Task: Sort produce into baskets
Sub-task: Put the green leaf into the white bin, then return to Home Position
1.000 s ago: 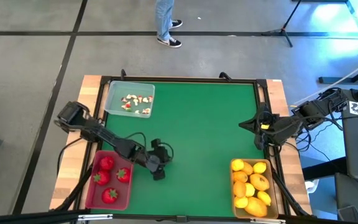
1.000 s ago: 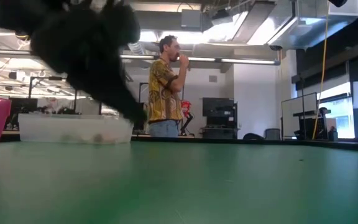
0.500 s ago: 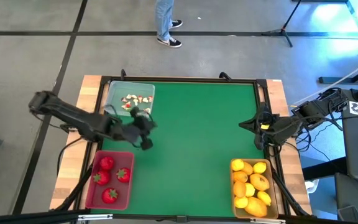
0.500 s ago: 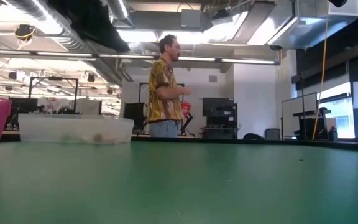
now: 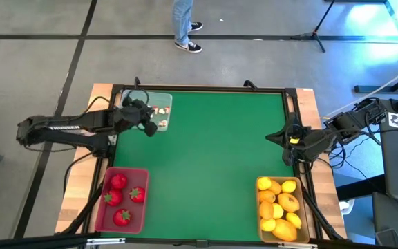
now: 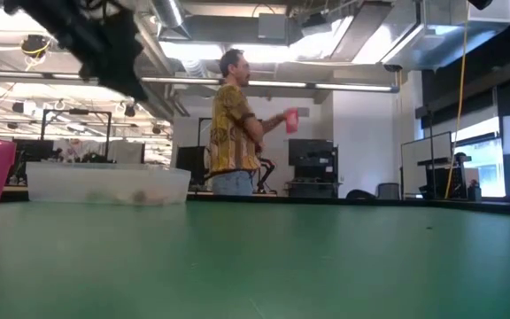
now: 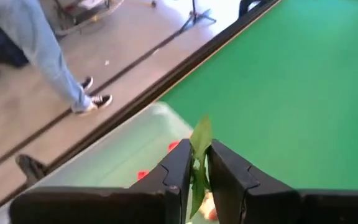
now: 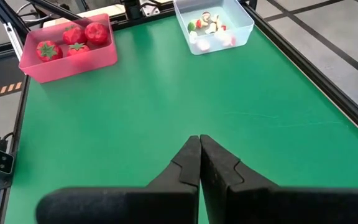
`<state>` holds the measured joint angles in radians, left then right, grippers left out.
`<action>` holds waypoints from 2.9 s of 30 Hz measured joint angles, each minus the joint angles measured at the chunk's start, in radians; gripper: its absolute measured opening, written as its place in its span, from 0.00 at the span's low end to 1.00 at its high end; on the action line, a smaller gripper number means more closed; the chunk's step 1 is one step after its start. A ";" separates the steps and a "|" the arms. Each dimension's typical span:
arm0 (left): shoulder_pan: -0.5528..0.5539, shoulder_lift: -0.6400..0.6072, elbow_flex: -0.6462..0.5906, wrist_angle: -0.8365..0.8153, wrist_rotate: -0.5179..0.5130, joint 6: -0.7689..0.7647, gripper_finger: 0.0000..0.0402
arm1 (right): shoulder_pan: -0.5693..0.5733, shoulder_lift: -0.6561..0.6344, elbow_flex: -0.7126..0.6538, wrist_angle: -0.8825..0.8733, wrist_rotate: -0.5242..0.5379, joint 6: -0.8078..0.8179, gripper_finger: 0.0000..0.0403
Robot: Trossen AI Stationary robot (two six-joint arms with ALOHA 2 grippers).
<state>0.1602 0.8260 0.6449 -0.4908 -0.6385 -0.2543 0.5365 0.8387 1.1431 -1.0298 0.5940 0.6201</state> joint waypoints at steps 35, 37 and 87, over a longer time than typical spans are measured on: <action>0.420 -0.015 -0.082 -0.022 0.378 -0.077 0.55 | 0.000 -0.019 0.014 -0.022 0.042 -0.044 0.01; 0.420 -0.016 -0.075 -0.026 0.379 -0.095 0.55 | 0.000 -0.034 0.041 -0.040 0.044 -0.075 0.01; -0.297 -0.699 -0.636 0.943 0.671 -0.154 0.55 | 0.000 -0.834 -0.752 0.846 -0.439 -0.450 0.01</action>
<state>-0.1369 0.1269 0.0086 0.4522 0.0325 -0.4083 0.5365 0.0044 0.3914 -0.1839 0.1547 0.1698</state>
